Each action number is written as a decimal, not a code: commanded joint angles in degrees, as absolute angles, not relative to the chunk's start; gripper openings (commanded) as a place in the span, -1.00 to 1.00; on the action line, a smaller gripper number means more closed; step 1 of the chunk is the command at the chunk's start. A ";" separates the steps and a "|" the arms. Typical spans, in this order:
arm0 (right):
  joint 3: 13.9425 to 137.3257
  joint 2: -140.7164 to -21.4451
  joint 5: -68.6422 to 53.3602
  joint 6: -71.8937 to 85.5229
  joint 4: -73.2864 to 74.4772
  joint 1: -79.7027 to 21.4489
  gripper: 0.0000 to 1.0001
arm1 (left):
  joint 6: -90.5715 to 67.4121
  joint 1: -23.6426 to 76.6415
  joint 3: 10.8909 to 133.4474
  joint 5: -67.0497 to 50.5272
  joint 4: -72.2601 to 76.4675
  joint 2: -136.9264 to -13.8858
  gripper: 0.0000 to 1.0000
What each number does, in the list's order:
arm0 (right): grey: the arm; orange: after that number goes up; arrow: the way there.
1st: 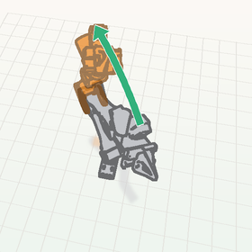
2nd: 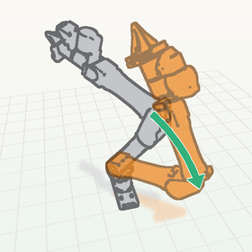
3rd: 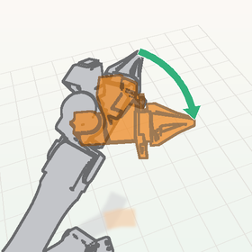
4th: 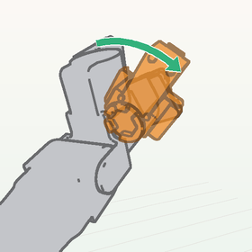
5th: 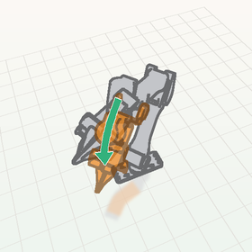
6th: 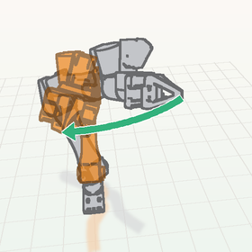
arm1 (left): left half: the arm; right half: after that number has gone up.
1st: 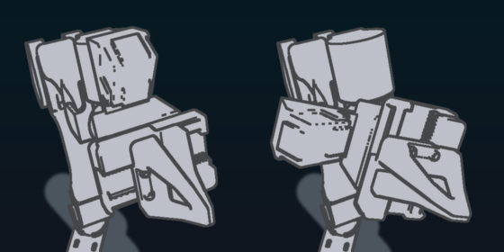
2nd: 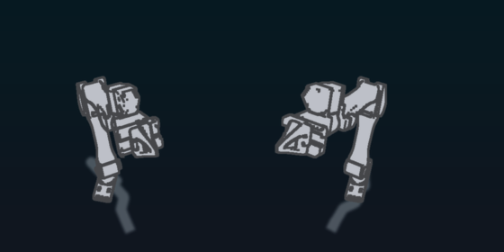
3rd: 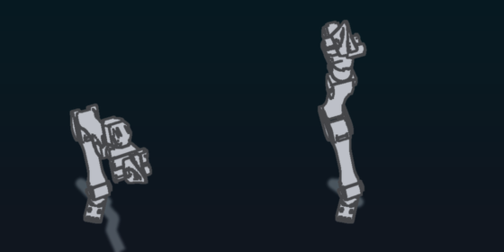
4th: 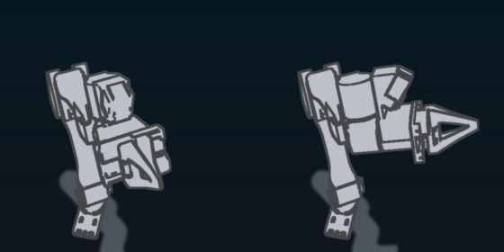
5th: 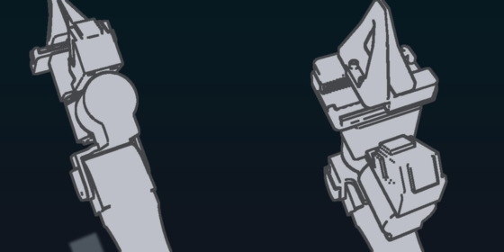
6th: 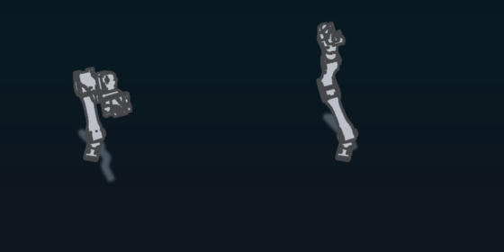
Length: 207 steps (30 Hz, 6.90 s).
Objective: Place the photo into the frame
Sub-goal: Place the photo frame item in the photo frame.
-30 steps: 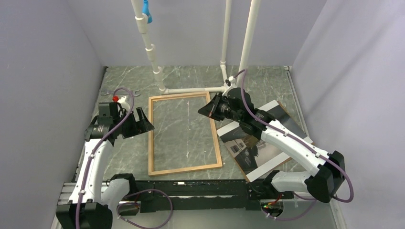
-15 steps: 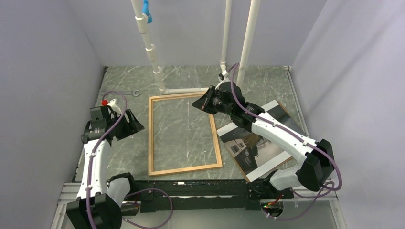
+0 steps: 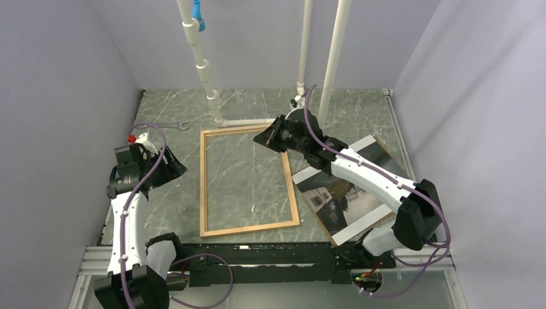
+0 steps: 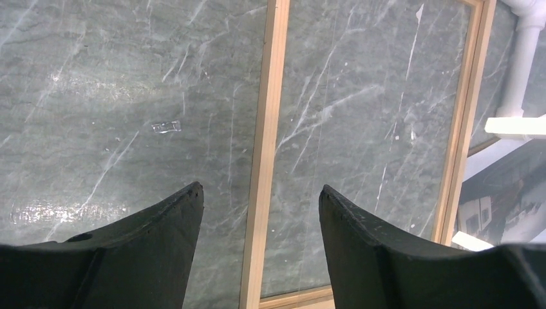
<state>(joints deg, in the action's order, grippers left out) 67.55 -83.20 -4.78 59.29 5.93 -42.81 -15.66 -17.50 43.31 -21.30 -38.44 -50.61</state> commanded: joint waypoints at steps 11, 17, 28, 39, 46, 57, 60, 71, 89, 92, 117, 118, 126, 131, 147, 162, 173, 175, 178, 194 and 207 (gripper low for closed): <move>70.02 -86.77 -6.50 62.86 -1.76 -43.06 -1.00 | -14.50 -17.73 42.29 -24.05 -35.60 -51.60 0.30; 68.73 -87.50 -6.83 63.23 -2.57 -43.07 -1.00 | -14.10 -17.72 42.97 -26.06 -36.49 -57.52 0.31; 66.54 -88.33 -7.70 63.64 -3.60 -43.07 -1.00 | -14.86 -17.49 43.85 -26.19 -37.11 -65.07 0.30; 64.30 -87.52 -7.11 63.92 -3.61 -43.05 -1.00 | -17.54 -15.93 45.20 -27.54 -35.19 -72.30 0.17; 63.16 -87.04 -6.56 63.61 -3.59 -43.11 -1.00 | -22.40 -11.36 44.10 -27.05 -31.45 -74.44 0.11; 62.29 -87.95 -7.46 64.26 -5.03 -43.27 -1.00 | -21.22 -10.41 45.71 -23.55 -32.97 -78.65 -0.14; 62.27 -88.21 -7.77 64.05 -5.24 -43.31 -1.00 | -20.02 -10.00 47.03 -22.96 -34.52 -81.21 -0.17; 65.31 -90.71 -9.81 60.98 -5.21 -43.46 -1.00 | -17.95 -9.12 48.41 -20.66 -36.90 -84.12 -0.28; 70.39 -92.10 -13.57 57.92 -3.38 -43.67 -1.00 | -17.53 -8.48 48.65 -20.29 -37.18 -84.29 -0.56; 71.30 -92.00 -13.71 58.21 -3.06 -43.66 -1.00 | -17.49 -8.50 48.76 -20.26 -37.23 -84.21 -0.57; 71.67 -93.74 -11.58 58.81 -2.46 -44.07 -1.00 | -16.99 -8.53 49.21 -20.30 -37.57 -84.59 -0.77; 71.39 -93.84 -11.74 59.04 -2.74 -44.06 -1.00 | -16.97 -8.53 49.21 -20.31 -37.60 -84.62 -0.78; 69.31 -94.17 -11.69 59.30 -5.34 -44.05 -1.00 | -16.80 -8.52 49.22 -20.95 -37.41 -84.61 -0.87; 66.99 -94.57 -11.95 59.79 -8.95 -43.99 -1.00 | -16.72 -8.43 49.13 -21.51 -37.18 -84.52 -0.93; 63.15 -89.26 -9.32 60.47 -12.97 -44.04 -1.00 | -16.79 -8.22 49.13 -21.43 -37.27 -84.51 -1.00; 61.88 -87.31 -9.54 59.44 -14.58 -44.12 -1.00 | -16.97 -8.93 50.30 -18.93 -37.56 -80.74 -0.34; 61.75 -86.33 -9.61 59.46 -13.99 -44.03 -1.00 | -18.13 -10.70 50.42 -8.35 -40.43 -80.91 -0.25; 61.92 -86.17 -9.47 59.33 -13.61 -44.02 -1.00 | -17.83 -10.96 50.52 -11.58 -40.28 -83.94 -0.26; 62.40 -85.98 -9.10 59.26 -12.62 -44.01 -1.00 | -17.22 -11.01 50.64 -16.58 -39.42 -87.15 -0.32; 62.58 -86.86 -7.75 59.46 -11.10 -43.84 -1.00 | -16.70 -9.09 49.84 -21.07 -37.89 -87.90 -0.74; 61.20 -88.28 -6.96 62.78 -9.98 -43.86 -1.00 | -16.62 -8.96 49.83 -21.69 -37.81 -88.08 -1.00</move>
